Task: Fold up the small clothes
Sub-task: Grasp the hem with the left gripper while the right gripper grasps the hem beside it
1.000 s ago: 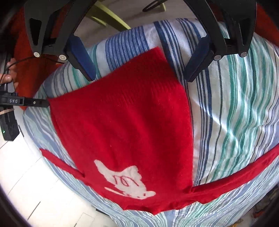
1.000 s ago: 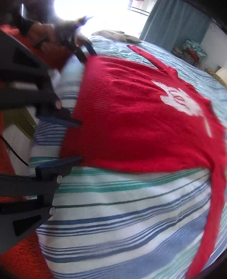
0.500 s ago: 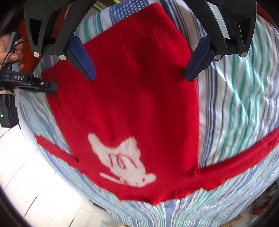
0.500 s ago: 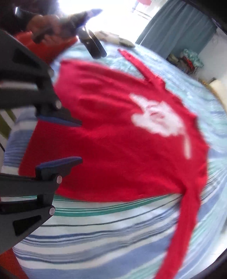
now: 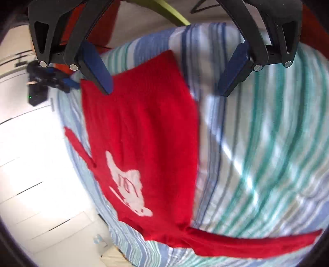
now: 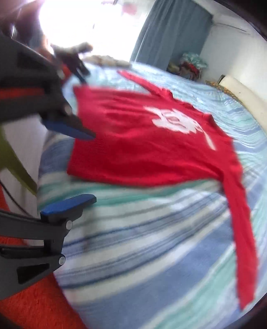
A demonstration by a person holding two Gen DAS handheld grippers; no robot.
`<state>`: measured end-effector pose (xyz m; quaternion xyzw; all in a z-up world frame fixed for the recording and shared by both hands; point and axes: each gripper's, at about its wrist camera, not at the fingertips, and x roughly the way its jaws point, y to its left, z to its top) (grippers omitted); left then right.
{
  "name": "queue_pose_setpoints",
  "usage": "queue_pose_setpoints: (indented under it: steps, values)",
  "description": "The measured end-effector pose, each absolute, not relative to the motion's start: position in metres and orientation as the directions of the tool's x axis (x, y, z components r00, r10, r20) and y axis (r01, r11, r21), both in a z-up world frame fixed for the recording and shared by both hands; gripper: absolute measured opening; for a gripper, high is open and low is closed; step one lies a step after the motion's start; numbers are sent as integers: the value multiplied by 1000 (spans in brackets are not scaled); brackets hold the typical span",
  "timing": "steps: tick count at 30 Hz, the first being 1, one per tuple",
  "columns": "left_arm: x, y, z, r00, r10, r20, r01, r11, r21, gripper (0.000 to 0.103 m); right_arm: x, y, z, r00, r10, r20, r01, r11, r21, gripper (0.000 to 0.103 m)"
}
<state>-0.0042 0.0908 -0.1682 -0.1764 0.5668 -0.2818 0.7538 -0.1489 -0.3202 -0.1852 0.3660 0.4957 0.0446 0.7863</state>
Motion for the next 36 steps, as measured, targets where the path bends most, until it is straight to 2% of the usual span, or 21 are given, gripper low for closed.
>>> queue_pose_setpoints:
  steps: [1, 3, 4, 5, 7, 8, 9, 10, 11, 12, 19, 26, 31, 32, 34, 36]
  values:
    - [-3, 86, -171, 183, -642, -745, 238, 764, -600, 101, -145, -318, -193, 489, 481, -728, 277, 705, 653, 55]
    - [-2, 72, -174, 143, -650, -747, 262, 752, -605, 101, -134, -307, -210, 426, 503, -752, 272, 721, 637, 54]
    - [-1, 66, -176, 124, -644, -755, 273, 754, -598, 101, -129, -303, -214, 412, 509, -756, 268, 725, 634, 47]
    - [-1, 63, -176, 123, -627, -769, 273, 766, -582, 99, -126, -300, -217, 405, 522, -751, 259, 722, 642, 31]
    - [2, 66, -174, 132, -630, -765, 243, 769, -591, 86, -125, -300, -216, 409, 509, -757, 264, 728, 633, 10]
    - [2, 72, -174, 137, -635, -761, 215, 769, -602, 68, -128, -304, -213, 422, 508, -751, 268, 721, 639, 8]
    - [6, 76, -178, 141, -629, -764, 188, 775, -603, 42, -131, -306, -210, 434, 499, -750, 272, 721, 637, 5]
    - [7, 81, -181, 145, -616, -774, 163, 787, -595, 29, -135, -308, -206, 440, 475, -762, 275, 736, 618, 5]
    - [8, 85, -184, 148, -604, -783, 147, 797, -586, 10, -138, -309, -202, 443, 457, -772, 278, 749, 602, 5]
    - [7, 87, -187, 139, -614, -777, 145, 789, -597, 7, -140, -309, -200, 443, 447, -777, 281, 755, 593, 5]
    - [-7, 80, -167, 178, -500, -847, 223, 859, -461, 5, -150, -303, -184, 380, 354, -855, 303, 825, 477, 5]
    - [-6, 69, -188, 175, -382, -907, 259, 907, -332, 5, -145, -298, -204, 321, 300, -898, 352, 842, 408, 4]
    - [-10, 61, -182, 216, -317, -923, 308, 920, -244, 10, -137, -294, -217, 289, 276, -916, 352, 859, 371, 4]
    - [-10, 63, -181, 214, -322, -922, 309, 918, -249, 13, -136, -293, -216, 292, 274, -916, 346, 863, 368, 4]
    - [-9, 66, -177, 196, -348, -917, 291, 913, -285, 27, -137, -294, -213, 298, 274, -914, 343, 863, 371, 7]
    - [-10, 67, -164, 195, -371, -908, 274, 909, -313, 63, -138, -295, -209, 300, 284, -911, 343, 859, 380, 13]
